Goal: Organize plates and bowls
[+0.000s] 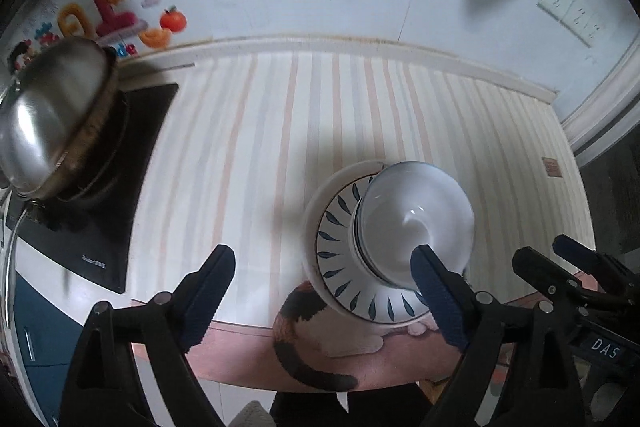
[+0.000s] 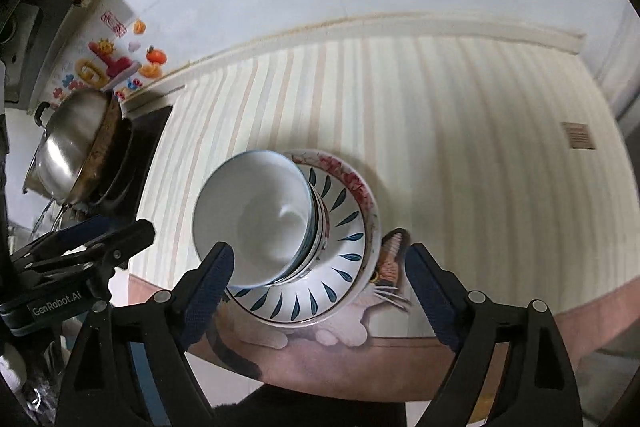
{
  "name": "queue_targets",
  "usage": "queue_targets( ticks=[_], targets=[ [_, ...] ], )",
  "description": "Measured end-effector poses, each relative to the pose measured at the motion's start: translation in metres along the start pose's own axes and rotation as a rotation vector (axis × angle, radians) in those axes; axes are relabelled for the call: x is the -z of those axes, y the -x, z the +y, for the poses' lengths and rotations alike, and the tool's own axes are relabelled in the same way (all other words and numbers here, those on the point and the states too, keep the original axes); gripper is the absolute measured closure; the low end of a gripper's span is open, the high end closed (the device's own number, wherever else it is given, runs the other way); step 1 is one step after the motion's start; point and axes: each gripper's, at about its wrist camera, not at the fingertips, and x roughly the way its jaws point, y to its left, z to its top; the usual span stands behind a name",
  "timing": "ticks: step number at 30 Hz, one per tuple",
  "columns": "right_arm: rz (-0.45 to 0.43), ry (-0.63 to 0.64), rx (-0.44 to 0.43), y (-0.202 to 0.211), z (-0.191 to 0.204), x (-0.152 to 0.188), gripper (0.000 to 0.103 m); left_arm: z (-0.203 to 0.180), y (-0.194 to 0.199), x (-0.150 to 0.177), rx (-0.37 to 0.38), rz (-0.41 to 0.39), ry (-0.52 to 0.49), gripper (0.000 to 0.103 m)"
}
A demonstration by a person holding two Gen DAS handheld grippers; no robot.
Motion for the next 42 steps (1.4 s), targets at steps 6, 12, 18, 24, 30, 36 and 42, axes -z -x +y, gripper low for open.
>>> queue_targets(
  ticks=[6,12,18,24,30,36,42],
  targets=[
    [-0.099,-0.023,0.049,0.056,0.02,0.024,0.011,0.001,0.05,0.019,0.027,-0.08,-0.013,0.012],
    [-0.186,-0.002,0.09,0.115,0.037,0.054,0.01,-0.006,0.107,0.05,0.008,-0.17,-0.02,0.012],
    [-0.274,0.041,0.095,0.176,0.049,0.097,0.01,-0.011,0.157,0.094,-0.031,-0.247,-0.011,0.012],
    [-0.321,0.088,0.084,0.228,0.057,0.15,0.009,-0.013,0.192,0.142,-0.041,-0.271,0.018,0.012],
    [-0.345,0.129,0.08,0.268,0.068,0.196,0.009,-0.012,0.234,0.185,-0.056,-0.309,0.028,0.012],
    [-0.386,0.14,0.092,0.303,0.078,0.229,0.009,-0.003,0.262,0.209,-0.054,-0.345,0.04,0.012],
    [-0.44,0.139,0.124,0.326,0.095,0.251,0.009,0.008,0.282,0.219,-0.058,-0.382,0.02,0.012]
  ],
)
